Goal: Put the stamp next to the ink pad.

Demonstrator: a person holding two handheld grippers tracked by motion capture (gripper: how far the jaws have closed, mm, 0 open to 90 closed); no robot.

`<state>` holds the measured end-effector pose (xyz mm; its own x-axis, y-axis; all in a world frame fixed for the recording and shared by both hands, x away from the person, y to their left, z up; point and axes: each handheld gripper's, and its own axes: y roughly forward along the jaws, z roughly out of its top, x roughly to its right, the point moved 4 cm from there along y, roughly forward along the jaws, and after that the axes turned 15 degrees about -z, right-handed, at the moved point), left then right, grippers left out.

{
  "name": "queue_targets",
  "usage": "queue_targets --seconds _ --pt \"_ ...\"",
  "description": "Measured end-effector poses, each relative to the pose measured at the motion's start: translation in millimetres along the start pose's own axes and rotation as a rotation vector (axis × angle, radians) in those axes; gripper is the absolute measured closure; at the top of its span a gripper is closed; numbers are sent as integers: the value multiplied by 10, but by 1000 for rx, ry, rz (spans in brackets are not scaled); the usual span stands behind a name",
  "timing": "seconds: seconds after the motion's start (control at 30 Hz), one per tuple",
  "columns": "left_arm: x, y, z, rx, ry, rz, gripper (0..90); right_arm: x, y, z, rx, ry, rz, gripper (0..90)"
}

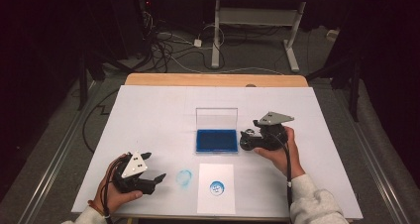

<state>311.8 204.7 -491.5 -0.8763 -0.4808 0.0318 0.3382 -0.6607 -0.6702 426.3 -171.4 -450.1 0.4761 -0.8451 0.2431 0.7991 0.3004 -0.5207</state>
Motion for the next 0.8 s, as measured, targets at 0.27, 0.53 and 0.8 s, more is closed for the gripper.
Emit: queue_targets --seconds 0.27,0.53,0.8 --pt "-1 5 0 -3 2 0 165 26 -105 89 49 2 -57 279" --pt "-3 4 0 -4 2 2 165 22 -189 147 92 14 -85 168" --pt "-5 -1 2 -4 2 1 165 -20 -279 200 124 2 -90 179"
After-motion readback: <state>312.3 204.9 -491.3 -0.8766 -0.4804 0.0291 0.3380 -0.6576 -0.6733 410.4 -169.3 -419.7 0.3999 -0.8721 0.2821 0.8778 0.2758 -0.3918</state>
